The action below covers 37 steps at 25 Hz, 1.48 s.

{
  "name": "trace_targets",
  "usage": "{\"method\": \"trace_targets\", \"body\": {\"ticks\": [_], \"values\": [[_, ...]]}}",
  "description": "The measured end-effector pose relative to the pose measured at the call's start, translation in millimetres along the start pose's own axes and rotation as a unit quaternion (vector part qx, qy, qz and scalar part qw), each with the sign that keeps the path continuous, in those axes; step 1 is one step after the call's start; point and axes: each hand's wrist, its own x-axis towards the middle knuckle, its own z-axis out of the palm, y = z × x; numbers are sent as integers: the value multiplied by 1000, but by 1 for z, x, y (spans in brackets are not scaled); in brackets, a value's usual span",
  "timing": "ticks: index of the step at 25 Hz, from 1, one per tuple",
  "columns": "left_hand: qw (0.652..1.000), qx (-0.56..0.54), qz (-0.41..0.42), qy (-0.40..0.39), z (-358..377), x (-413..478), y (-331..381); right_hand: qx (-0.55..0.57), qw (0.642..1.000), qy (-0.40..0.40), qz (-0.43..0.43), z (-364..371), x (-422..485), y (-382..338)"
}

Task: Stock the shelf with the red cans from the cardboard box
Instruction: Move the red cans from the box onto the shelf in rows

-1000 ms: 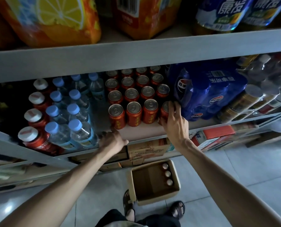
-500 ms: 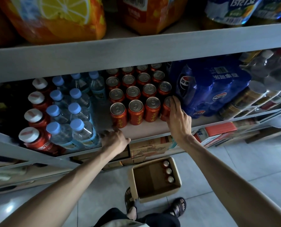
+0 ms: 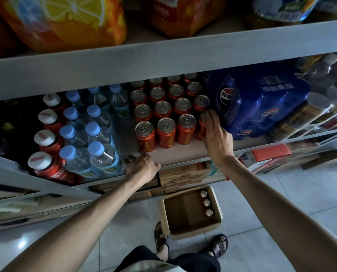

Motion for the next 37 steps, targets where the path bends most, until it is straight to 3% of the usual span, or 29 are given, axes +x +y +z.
{"method": "trace_targets", "body": {"ticks": [12, 16, 21, 24, 29, 33, 37], "values": [[998, 54, 23, 22, 8, -10, -3, -18, 1000, 21, -16, 2, -5, 0], [972, 169, 123, 109, 16, -36, -6, -13, 998, 34, -54, -9, -44, 13], [935, 100, 299, 162, 8, -64, 41, 46, 990, -34, -128, -17, -109, 51], [934, 54, 346, 70, 23, -68, 89, 66, 991, -103, -57, -17, -143, 77], [951, -3, 284, -122, 99, -52, 152, 121, 963, -208, 125, 18, -208, 127], [944, 8, 271, -187, 191, -14, 184, 166, 910, -283, 254, 86, -263, 175], [944, 24, 255, -207, 327, 50, 206, 172, 881, -323, 299, 206, -318, 221]]}}
